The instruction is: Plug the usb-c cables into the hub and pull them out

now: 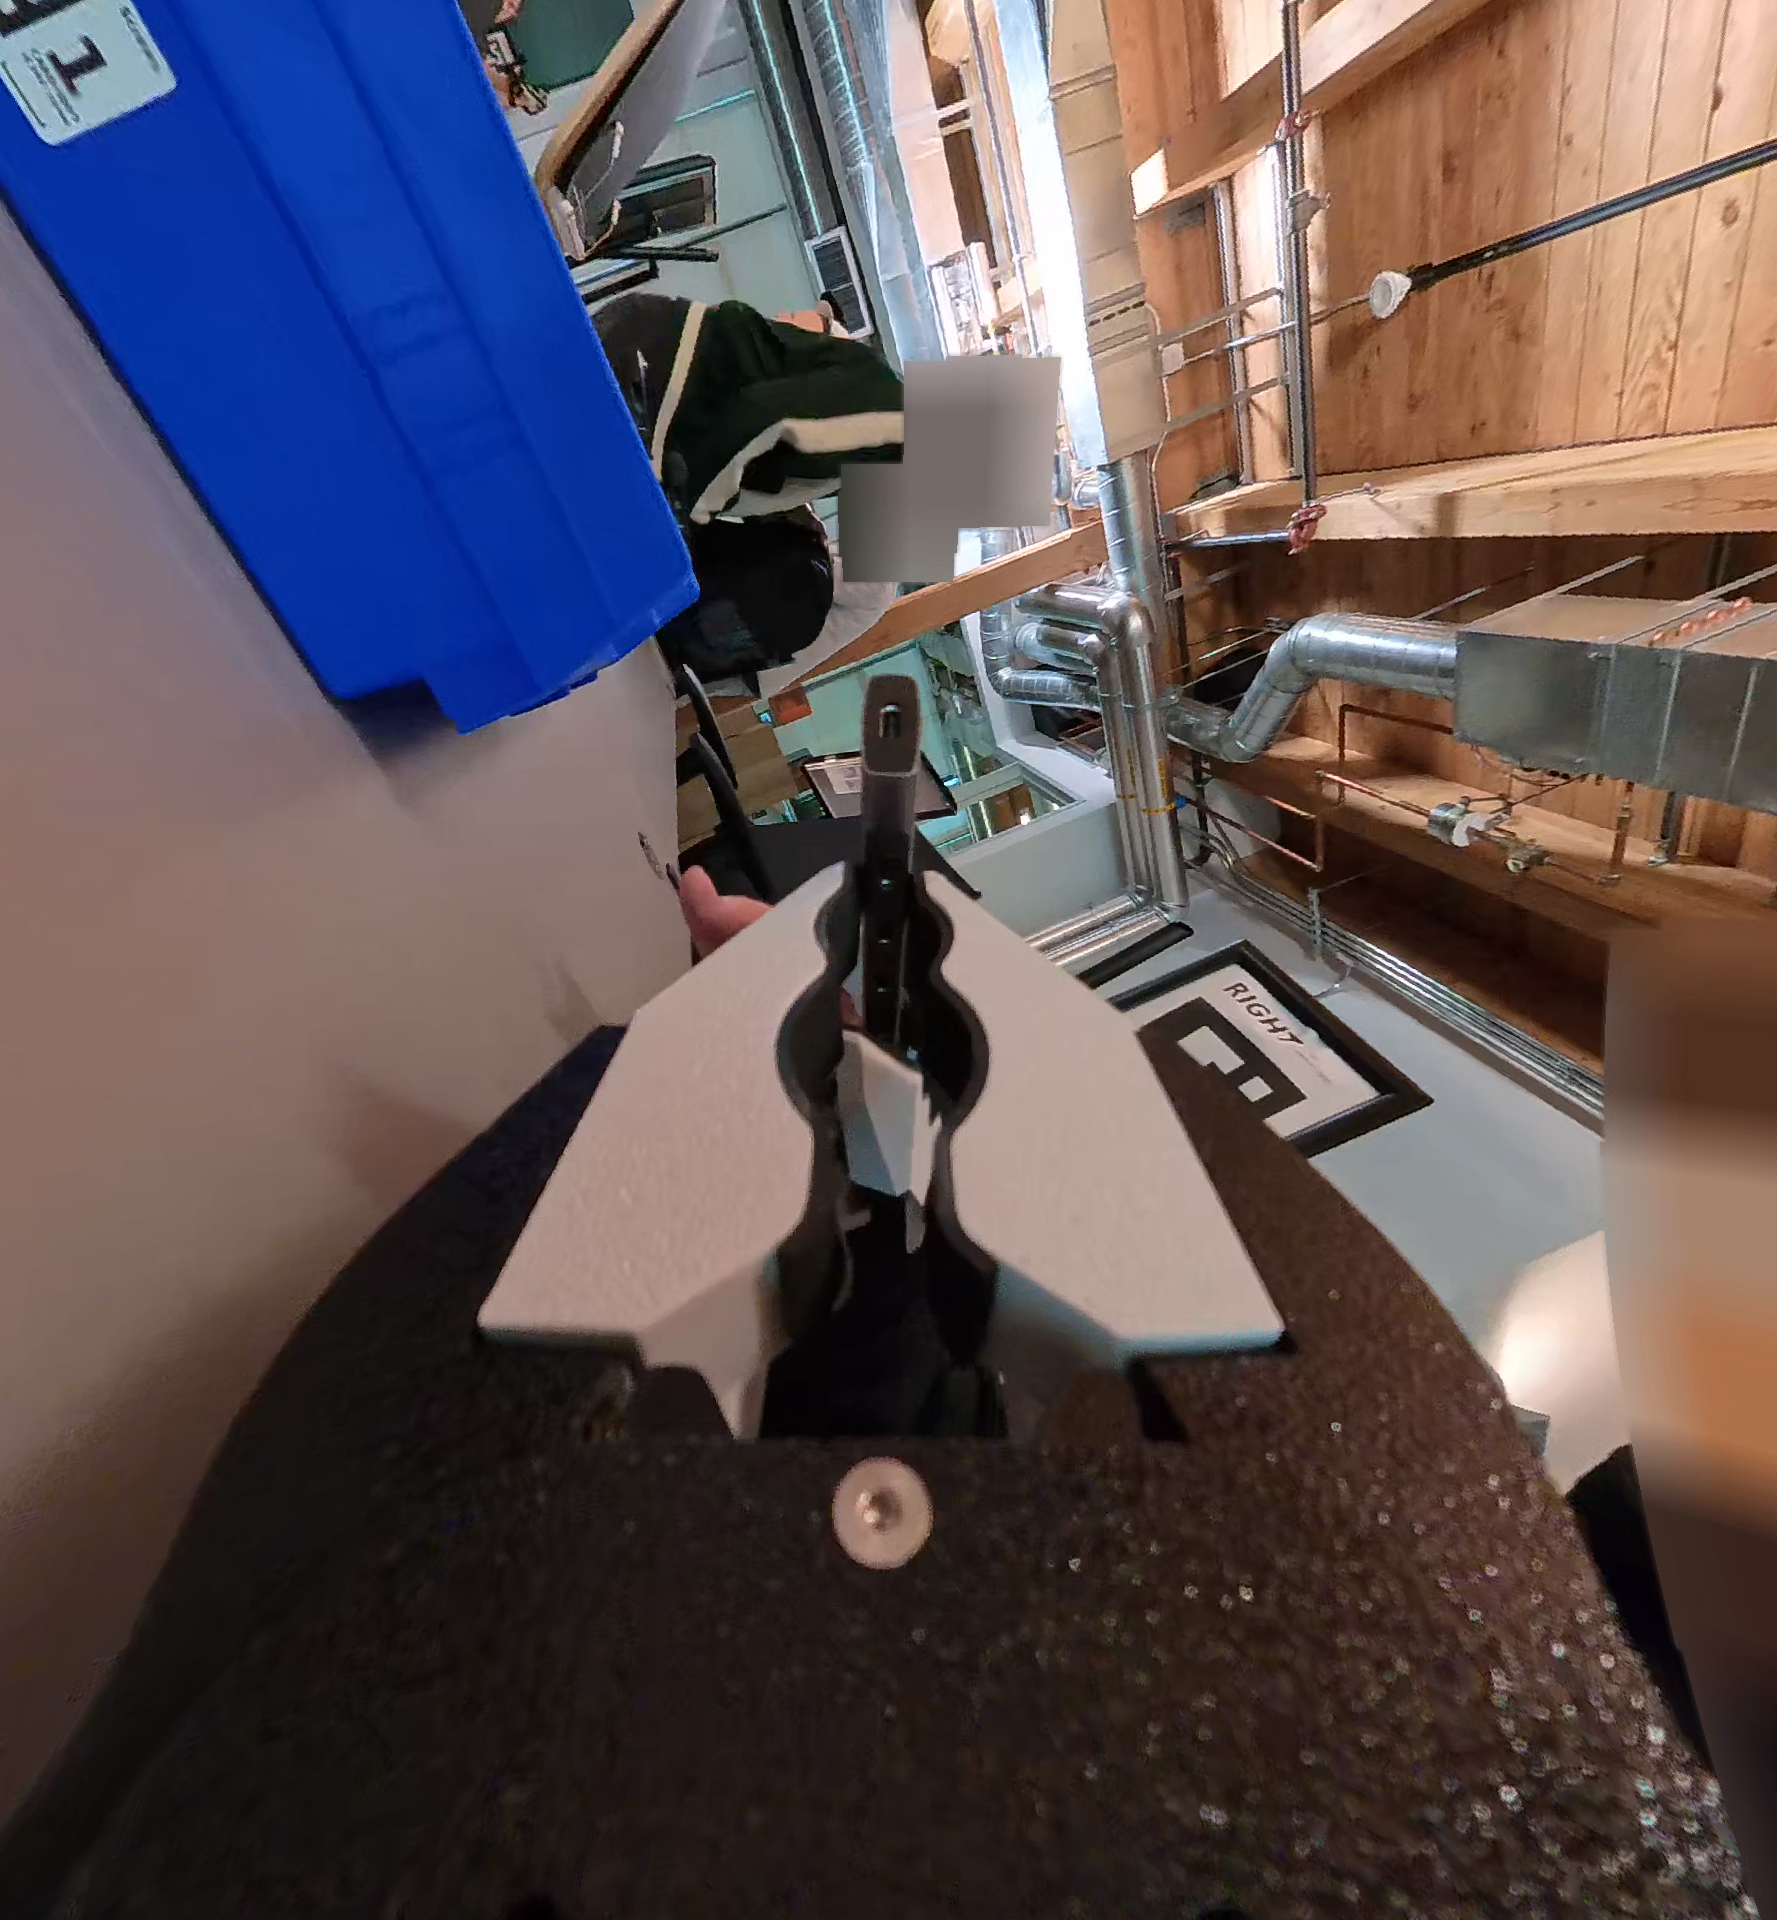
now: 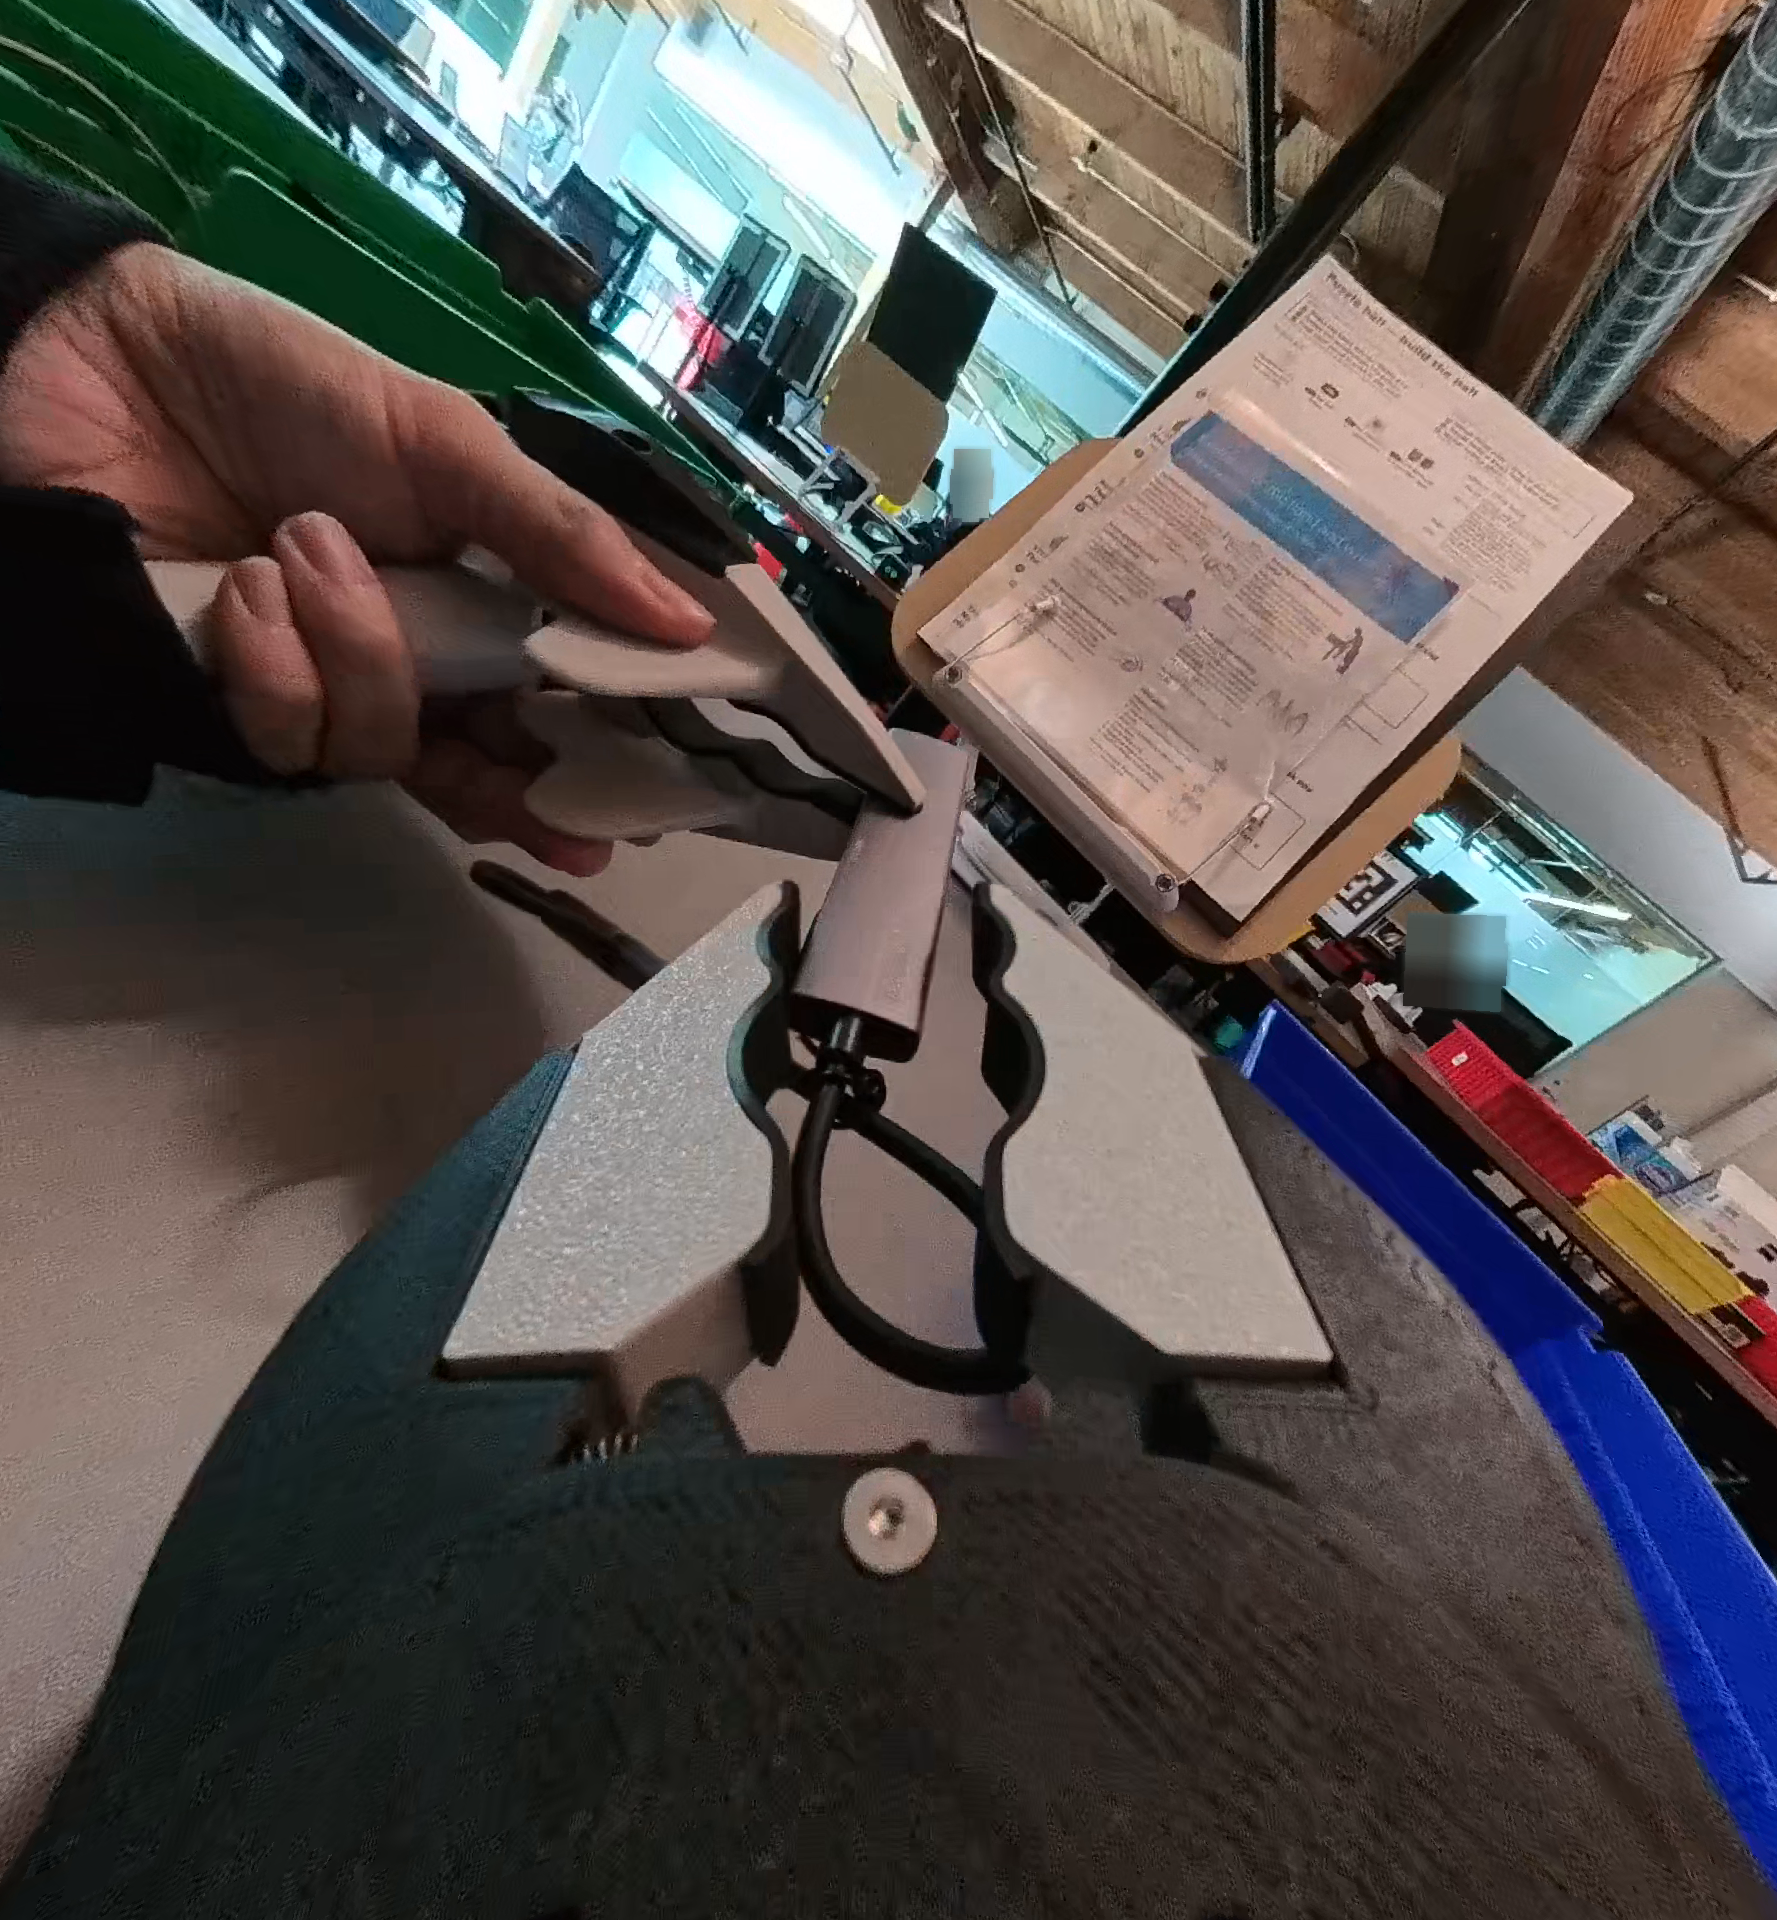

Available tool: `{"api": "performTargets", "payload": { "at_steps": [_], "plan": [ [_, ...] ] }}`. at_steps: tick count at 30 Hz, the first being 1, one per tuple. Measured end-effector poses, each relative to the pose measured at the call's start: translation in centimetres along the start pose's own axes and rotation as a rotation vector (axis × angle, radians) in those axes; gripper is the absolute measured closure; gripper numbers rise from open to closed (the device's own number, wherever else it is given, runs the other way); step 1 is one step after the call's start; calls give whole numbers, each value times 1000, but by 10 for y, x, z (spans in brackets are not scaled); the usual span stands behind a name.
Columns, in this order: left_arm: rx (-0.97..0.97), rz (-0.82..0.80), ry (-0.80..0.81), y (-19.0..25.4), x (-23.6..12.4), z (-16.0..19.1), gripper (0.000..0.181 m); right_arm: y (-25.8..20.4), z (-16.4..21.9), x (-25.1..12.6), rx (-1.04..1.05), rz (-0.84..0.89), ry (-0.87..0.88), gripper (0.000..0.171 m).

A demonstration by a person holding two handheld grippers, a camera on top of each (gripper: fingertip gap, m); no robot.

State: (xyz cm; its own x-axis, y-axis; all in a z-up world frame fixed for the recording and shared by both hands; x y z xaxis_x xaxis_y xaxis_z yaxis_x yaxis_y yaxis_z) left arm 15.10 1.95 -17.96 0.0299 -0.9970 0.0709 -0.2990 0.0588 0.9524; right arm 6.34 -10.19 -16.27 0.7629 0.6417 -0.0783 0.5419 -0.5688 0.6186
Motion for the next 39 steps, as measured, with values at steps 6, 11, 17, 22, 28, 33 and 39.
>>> {"api": "performTargets", "payload": {
  "at_steps": [6,11,17,22,28,33,39],
  "plan": [
    [-13,-5,5,-4,1,0,176,-3,2,3,4,-11,-27,145],
    [53,-18,24,0,-1,-1,175,0,2,4,203,-8,65,145],
    [74,29,19,6,-1,-1,176,2,1,3,332,-33,117,145],
    [64,41,18,6,-1,-2,176,1,1,4,341,-20,108,146],
    [32,40,35,4,-2,-4,176,0,0,8,278,15,59,146],
    [82,44,33,10,-3,-5,175,2,-5,8,335,12,76,146],
    [439,-86,113,33,-16,-18,164,7,-4,7,476,11,121,147]
  ]
}}
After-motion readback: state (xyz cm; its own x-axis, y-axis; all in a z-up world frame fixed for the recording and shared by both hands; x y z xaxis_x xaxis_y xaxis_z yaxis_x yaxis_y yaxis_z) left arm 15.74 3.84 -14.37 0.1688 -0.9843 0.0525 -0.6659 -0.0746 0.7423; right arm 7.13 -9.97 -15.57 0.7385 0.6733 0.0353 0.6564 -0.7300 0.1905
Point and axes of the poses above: each gripper's, where its closed fingertips meet, x out along the fingers, z out of its underside, y = z × x across the jaws, the point moved 8 cm from there along -x, back along the fingers, and after that the axes turned 11 degrees about -z, right-handed, at the moved point
